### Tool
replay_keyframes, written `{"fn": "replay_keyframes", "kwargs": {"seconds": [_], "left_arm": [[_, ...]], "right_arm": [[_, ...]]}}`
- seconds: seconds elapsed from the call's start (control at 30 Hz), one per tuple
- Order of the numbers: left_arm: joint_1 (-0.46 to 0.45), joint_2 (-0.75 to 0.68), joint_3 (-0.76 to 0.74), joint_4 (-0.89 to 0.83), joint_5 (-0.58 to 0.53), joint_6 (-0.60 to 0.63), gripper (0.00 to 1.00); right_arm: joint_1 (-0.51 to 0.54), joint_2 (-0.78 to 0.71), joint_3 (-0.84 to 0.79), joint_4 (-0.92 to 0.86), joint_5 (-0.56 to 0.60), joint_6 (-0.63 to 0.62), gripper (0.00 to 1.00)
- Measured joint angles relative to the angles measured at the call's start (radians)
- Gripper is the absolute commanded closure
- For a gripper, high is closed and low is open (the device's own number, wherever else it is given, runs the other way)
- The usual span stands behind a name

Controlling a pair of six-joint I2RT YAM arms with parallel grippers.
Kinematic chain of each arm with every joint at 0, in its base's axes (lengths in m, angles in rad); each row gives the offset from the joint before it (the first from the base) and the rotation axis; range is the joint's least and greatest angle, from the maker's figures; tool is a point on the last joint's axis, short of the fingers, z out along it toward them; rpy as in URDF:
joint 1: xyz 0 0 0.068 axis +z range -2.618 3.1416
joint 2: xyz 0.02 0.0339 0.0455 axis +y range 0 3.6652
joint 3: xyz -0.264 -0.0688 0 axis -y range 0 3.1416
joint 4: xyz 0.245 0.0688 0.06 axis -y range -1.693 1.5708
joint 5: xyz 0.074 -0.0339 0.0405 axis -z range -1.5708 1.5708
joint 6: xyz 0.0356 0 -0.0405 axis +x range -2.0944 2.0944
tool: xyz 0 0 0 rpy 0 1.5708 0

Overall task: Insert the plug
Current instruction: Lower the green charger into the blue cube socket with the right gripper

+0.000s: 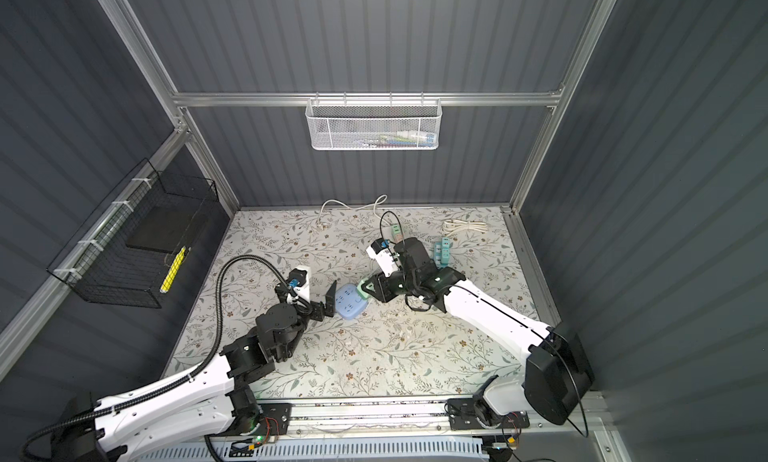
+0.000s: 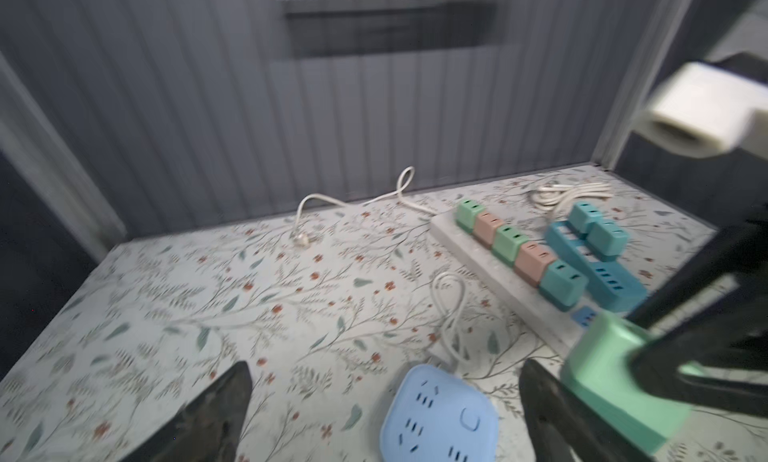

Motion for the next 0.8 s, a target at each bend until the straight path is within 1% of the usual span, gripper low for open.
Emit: {"fn": "replay_keyframes", "kwargs": {"seconds": [0.07,0.17,0.27,0.33,0.43,0.57,0.8], "left_arm": [[0.037,-0.047,-0.022,-0.098,-0.022,-0.1,0.0],[0.113,-0.111,-0.064,-0.216,-0.009,-0.23,0.0],[0.189,-0.147,-0.101,-0.285,0.034,-0.32,0.0],[0.212,-0.147,-0.113,-0.311,0.053,-0.358,0.0],[0.213,-0.125,-0.115,-0.329,0.076,-0.388,0.0],[0.213,-0.082,-0.115,-0.325,0.111,-0.403,0.0],[0.213,-0.05,-0.115,-0.311,0.145,-0.402,0.0]], "right_arm": [[0.02,0.037,-0.005,0.015,0.035,-0.016,0.8],[0.053,0.1,-0.003,0.042,0.099,-0.043,0.81],[0.096,0.161,-0.003,0.069,0.16,-0.069,0.81],[0.12,0.199,-0.002,0.088,0.19,-0.084,0.81],[0.145,0.247,0.005,0.116,0.224,-0.097,0.82],[0.151,0.298,0.026,0.139,0.264,-0.113,0.82],[0.153,0.332,0.043,0.163,0.304,-0.131,0.82]]}}
